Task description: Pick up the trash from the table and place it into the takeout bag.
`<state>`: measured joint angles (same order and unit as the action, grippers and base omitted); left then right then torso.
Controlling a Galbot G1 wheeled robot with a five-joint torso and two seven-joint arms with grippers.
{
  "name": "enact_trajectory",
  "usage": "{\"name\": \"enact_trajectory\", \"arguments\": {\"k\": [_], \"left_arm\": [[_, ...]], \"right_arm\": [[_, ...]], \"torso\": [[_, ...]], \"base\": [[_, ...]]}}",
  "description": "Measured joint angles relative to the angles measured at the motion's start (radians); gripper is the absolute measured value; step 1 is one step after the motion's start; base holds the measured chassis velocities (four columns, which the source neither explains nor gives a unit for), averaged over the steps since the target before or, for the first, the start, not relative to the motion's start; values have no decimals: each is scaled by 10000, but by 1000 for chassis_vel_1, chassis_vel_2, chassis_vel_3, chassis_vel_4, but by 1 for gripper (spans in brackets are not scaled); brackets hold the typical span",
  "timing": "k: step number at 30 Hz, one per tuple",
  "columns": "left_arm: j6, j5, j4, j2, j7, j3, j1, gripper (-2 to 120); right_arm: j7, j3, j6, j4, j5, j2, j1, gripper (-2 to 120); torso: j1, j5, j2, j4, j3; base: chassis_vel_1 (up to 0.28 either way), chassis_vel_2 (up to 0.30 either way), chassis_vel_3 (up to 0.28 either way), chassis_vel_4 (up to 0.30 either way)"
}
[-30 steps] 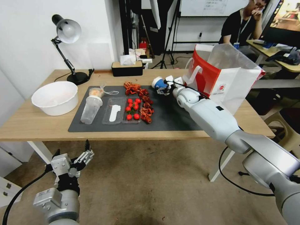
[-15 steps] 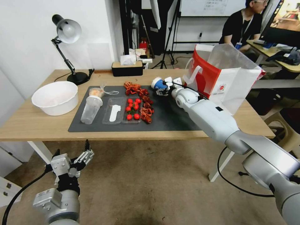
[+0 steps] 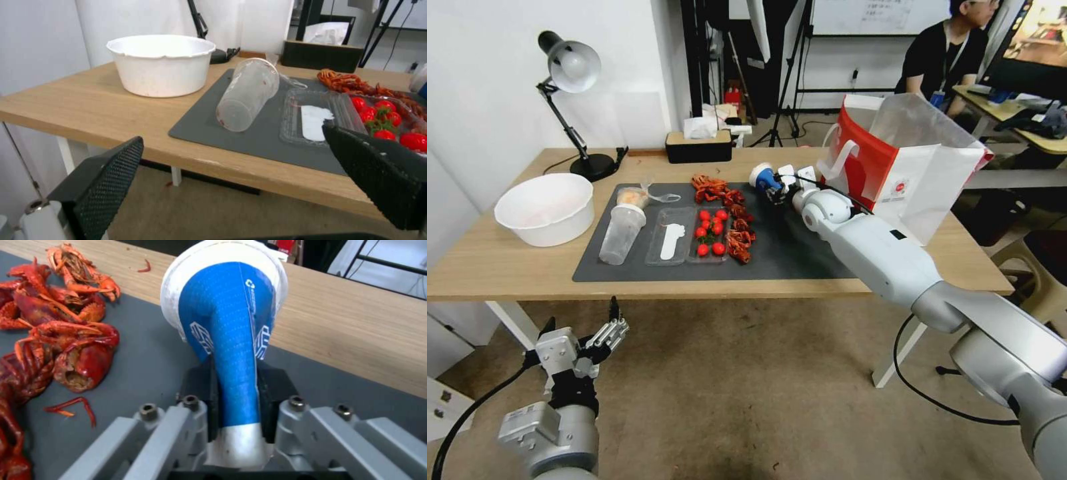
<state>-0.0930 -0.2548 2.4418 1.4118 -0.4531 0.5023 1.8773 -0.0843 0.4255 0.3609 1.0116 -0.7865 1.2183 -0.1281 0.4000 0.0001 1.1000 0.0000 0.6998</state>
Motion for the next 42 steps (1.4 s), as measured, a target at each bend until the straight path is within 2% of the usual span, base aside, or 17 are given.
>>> {"name": "enact_trajectory", "arguments": {"k": [6, 8, 11, 12, 15, 16, 18, 19, 22, 23, 24, 26, 31, 35, 38, 40, 42], "left_arm": [[24, 28, 3, 3, -11, -21, 14, 100], [25, 29, 14, 2, -12, -20, 16, 100], [27, 29, 57, -6, -13, -4, 21, 100], [27, 29, 57, -6, -13, -4, 21, 100], [30, 29, 81, -19, -19, 31, 46, 100], [30, 29, 81, -19, -19, 31, 46, 100], [47, 34, 84, -19, -22, 30, 69, 100], [47, 34, 84, -19, -22, 30, 69, 100], [95, 110, 84, 0, -33, -27, 110, 100], [95, 110, 84, 0, -33, -27, 110, 100], [113, 142, 84, 20, -35, -55, 126, 100], [145, 192, 85, 46, -38, -86, 165, 100], [153, 212, 96, 38, -41, -88, 185, 100], [153, 229, 105, 3, -41, -84, 179, 100], [150, 285, 105, 4, -40, -132, 174, 100], [147, 315, 105, 7, -37, -153, 181, 100], [145, 323, 105, 7, -37, -153, 183, 100]], "right_arm": [[-136, -45, -66, 323, -165, -122, -100, 0], [-182, -69, -121, 497, -196, -175, -117, 0], [-489, -312, -347, 1619, -157, -459, -169, 0], [-489, -312, -347, 1619, -157, -459, -169, 0], [-1083, -697, -613, 3364, 210, -979, -218, 0], [-1083, -697, -613, 3364, 210, -979, -218, 0], [-2200, -1002, -451, 4725, 452, -1371, -184, 0], [-2200, -1002, -451, 4725, 452, -1371, -184, 0], [-4441, -1425, 639, 6084, 529, -1802, 12, 0], [-4441, -1425, 639, 6084, 529, -1802, 12, 0], [-5199, -1638, 1150, 6460, 433, -2004, 74, 0], [-6033, -2005, 1767, 6890, 214, -2444, 46, 0], [-6510, -2586, 2246, 7249, -470, -3022, -186, 0], [-6317, -3181, 2321, 7376, -866, -3695, -704, 0], [-6051, -3384, 2321, 7417, -909, -3885, -1012, 8], [-6020, -3493, 2321, 7423, -958, -3893, -1106, 19], [-6020, -3517, 2321, 7423, -972, -3888, -1116, 23]], "torso": [[0, -1, 0, -1, 1], [0, 0, -1, -2, 3], [1, -2, -1, 1, 3], [1, -2, -1, 1, 3], [0, -1, 0, 0, 2], [0, -1, 0, 0, 2], [0, 2, 0, -1, 2], [0, 2, 0, -1, 2], [-2, -1, 0, 0, 0], [-2, -1, 0, 0, 0], [-2, -3, 0, 2, 0], [-1, 2, 0, 2, 1], [-2, 3, 0, -4, 0], [-1, 1, 0, -4, 1], [-1, 3, 0, -2, 1], [-2, -1, 0, 2, 1], [-1, -1, 0, 2, 1]], "base": [[0, 0, 0, 0], [0, 0, 0, 0], [0, 0, 0, 0], [0, 0, 0, 0], [0, 0, 0, 0], [0, 0, 0, 0], [0, 0, 0, 0], [0, 0, 0, 0], [0, 0, 0, 0], [0, 0, 0, 0], [0, 0, 0, 0], [0, 0, 0, 0], [0, 0, 0, 0], [0, 0, 0, 0], [0, 0, 0, 0], [0, 0, 0, 0], [0, 0, 0, 0]]}}
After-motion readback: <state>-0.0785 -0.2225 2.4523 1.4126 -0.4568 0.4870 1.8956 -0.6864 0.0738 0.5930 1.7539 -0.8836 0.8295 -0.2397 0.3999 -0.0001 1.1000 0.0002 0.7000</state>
